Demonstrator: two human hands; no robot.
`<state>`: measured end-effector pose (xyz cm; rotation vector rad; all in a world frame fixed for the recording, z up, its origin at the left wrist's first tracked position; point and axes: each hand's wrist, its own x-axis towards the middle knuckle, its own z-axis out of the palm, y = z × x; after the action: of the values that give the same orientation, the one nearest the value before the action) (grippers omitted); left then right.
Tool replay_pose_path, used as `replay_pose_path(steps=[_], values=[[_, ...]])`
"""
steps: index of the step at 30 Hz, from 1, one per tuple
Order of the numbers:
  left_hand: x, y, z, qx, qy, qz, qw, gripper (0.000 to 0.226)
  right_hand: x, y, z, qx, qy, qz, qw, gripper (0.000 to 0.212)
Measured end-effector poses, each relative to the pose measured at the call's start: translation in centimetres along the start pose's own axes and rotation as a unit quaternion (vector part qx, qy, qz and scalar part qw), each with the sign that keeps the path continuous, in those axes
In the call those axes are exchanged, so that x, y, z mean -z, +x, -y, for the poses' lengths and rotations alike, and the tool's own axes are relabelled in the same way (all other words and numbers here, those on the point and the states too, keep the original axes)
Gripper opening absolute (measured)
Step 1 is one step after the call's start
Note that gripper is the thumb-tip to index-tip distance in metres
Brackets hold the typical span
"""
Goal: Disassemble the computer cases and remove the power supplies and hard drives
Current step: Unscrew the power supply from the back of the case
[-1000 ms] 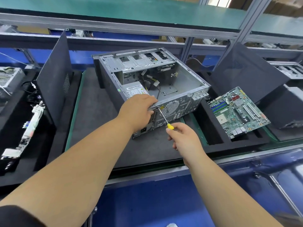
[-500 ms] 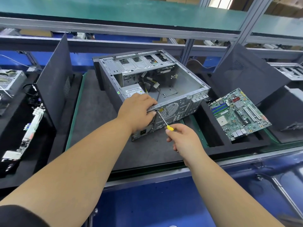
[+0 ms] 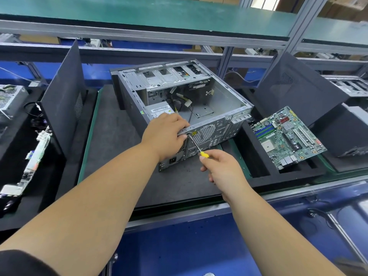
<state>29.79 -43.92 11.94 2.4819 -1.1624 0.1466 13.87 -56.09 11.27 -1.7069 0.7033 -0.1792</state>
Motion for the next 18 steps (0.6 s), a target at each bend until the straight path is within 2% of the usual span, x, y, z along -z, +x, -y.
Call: replay_pose_path(steps=[2, 6, 10, 14, 18], values=[[0.02, 0.01, 0.01, 0.000, 0.000, 0.001, 1.000, 0.033, -0.19, 0.08, 0.16, -0.006, -0.002, -0.009, 1.000, 0.010], [0.00, -0.03, 0.05, -0.001, -0.004, 0.000, 1.000, 0.033, -0.45, 0.38, 0.46, -0.073, 0.033, -0.022, 0.997, 0.030], [-0.08, -0.01, 0.14, -0.003, -0.007, -0.004, 1.000, 0.032, -0.46, 0.24, 0.41, -0.114, 0.072, -0.004, 0.991, 0.028], [-0.16, 0.04, 0.19, -0.001, -0.008, -0.005, 1.000, 0.033, -0.21, 0.13, 0.32, -0.048, 0.044, -0.025, 0.998, 0.013], [-0.06, 0.00, 0.13, -0.003, -0.008, -0.004, 1.000, 0.033, -0.25, 0.27, 0.30, -0.012, 0.009, -0.037, 0.999, 0.014]])
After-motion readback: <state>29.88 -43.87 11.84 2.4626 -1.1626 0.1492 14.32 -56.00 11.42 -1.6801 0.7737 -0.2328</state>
